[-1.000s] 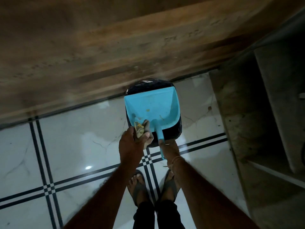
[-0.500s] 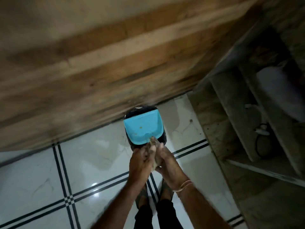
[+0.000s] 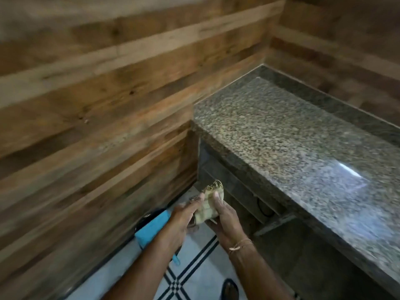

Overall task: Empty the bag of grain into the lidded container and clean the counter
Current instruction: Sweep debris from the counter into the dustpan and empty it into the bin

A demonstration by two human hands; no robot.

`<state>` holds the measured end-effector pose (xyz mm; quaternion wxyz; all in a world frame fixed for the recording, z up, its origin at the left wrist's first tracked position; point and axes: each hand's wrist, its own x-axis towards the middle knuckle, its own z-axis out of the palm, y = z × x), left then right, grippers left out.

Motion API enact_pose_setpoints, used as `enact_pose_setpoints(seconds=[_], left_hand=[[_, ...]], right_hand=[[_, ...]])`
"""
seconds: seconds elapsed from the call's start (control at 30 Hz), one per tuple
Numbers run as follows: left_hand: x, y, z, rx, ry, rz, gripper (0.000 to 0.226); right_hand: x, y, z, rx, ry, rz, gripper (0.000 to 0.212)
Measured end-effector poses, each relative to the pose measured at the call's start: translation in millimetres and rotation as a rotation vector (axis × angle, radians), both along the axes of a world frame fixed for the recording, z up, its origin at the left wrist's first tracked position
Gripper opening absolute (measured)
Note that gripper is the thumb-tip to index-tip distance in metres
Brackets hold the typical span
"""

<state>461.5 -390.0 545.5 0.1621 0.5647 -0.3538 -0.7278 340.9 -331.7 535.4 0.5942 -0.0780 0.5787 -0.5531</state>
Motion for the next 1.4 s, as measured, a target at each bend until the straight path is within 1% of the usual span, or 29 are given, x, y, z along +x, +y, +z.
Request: enact_pose_setpoints(seconds=[0.07,0.1,0.17,0.2,0.27,0.33,0.37,0.43,0.53,0.57,0.6,0.67,0.7,0.73,0.77,0.87,0.97,1.03,1.07,1.1,1.13,1.2,1.27,1.37,1.4], left_hand=[[-34.0,2.4,12.4,-0.108,0.039,0.009,0.020],[-40.6,-1.7,11.9,-0.141,0.063,0.032,0.023],[-74.0,-2.1,22.6,-0.198,0.119,0.003,0.031],[-92.1,-2.2,26.9,-0.216,0.134,-0.015,0.031],[-126.3,-4.6,30.8,-0.240,0.158,-0.034,0.024],[-158.8,-8.2,33.0,-0.250,0.168,-0.059,0.022],[-172.9,-10.0,33.2,-0.261,0.166,-0.076,0.022],[-199.4,-13.0,29.6,-0.284,0.147,-0.097,0.022],[-233.9,-23.1,19.8,-0.336,0.148,-0.109,0.032],[-246.5,-29.5,15.5,-0.357,0.133,-0.115,0.037],[-254.8,-34.6,12.6,-0.371,0.111,-0.116,0.044],[-273.5,-52.0,4.0,-0.380,0.066,-0.133,0.059],[-283.4,-62.4,-0.2,-0.379,0.054,-0.149,0.062],[-292.7,-74.2,-4.7,-0.377,0.056,-0.178,0.064],[-300.9,-86.4,-9.5,-0.364,0.060,-0.215,0.065],[-322.6,-119.6,-21.3,-0.398,0.010,-0.353,0.063],[-339.6,-146.7,-34.5,-0.545,-0.166,-0.449,0.055],[-346.6,-157.2,-42.4,-0.663,-0.301,-0.559,0.055],[-347.9,-159.5,-48.0,-0.733,-0.375,-0.611,0.058],[-347.3,-160.0,-53.7,-0.794,-0.437,-0.657,0.060],[-345.9,-159.5,-59.7,-0.850,-0.482,-0.696,0.060],[-343.8,-157.5,-66.3,-0.934,-0.521,-0.780,0.051],[-341.6,-157.7,-70.7,-0.991,-0.517,-0.811,0.046],[-343.8,-161.5,-69.4,-1.043,-0.497,-0.747,0.055],[-345.4,-159.6,-66.1,-1.051,-0.491,-0.719,0.059]], right_hand=[[-30.2,10.4,15.7,-0.030,0.056,-0.057,0.050],[-38.1,8.4,17.9,-0.041,0.082,-0.075,0.051],[-74.8,14.1,34.5,-0.097,0.122,-0.120,0.047],[-95.3,16.8,41.0,-0.137,0.131,-0.130,0.042],[-133.7,19.7,51.1,-0.196,0.098,-0.140,0.034],[-165.5,21.4,56.9,-0.200,0.025,-0.153,0.034],[-179.9,19.2,55.5,-0.185,-0.002,-0.157,0.040],[-205.6,16.7,51.9,-0.153,-0.006,-0.109,0.063],[-237.6,7.5,42.6,-0.113,-0.077,-0.129,0.083],[-248.5,3.1,40.8,-0.095,-0.086,-0.158,0.085],[-255.2,-0.6,40.4,-0.074,-0.077,-0.192,0.080],[-272.5,-10.5,36.4,-0.065,-0.016,-0.248,0.051],[-281.5,-17.7,34.0,-0.053,0.031,-0.263,0.037],[-290.4,-24.6,32.9,-0.042,0.090,-0.262,0.026],[-298.5,-33.1,28.5,-0.021,0.140,-0.269,0.024],[-319.7,-56.5,10.6,0.073,0.266,-0.283,0.032],[-332.7,-76.9,-6.4,0.184,0.423,-0.211,0.039],[-335.8,-89.8,-14.2,0.271,0.558,-0.154,0.043],[-335.5,-94.1,-19.2,0.311,0.629,-0.133,0.042],[-334.1,-97.0,-25.1,0.345,0.705,-0.121,0.037],[-331.9,-98.4,-29.6,0.376,0.738,-0.126,0.029],[-326.5,-98.0,-35.4,0.364,0.760,-0.156,0.015],[-322.3,-95.1,-37.2,0.357,0.781,-0.162,0.014],[-325.7,-86.8,-38.6,0.362,0.851,-0.168,0.035],[-327.6,-83.1,-35.4,0.374,0.873,-0.195,0.038]])
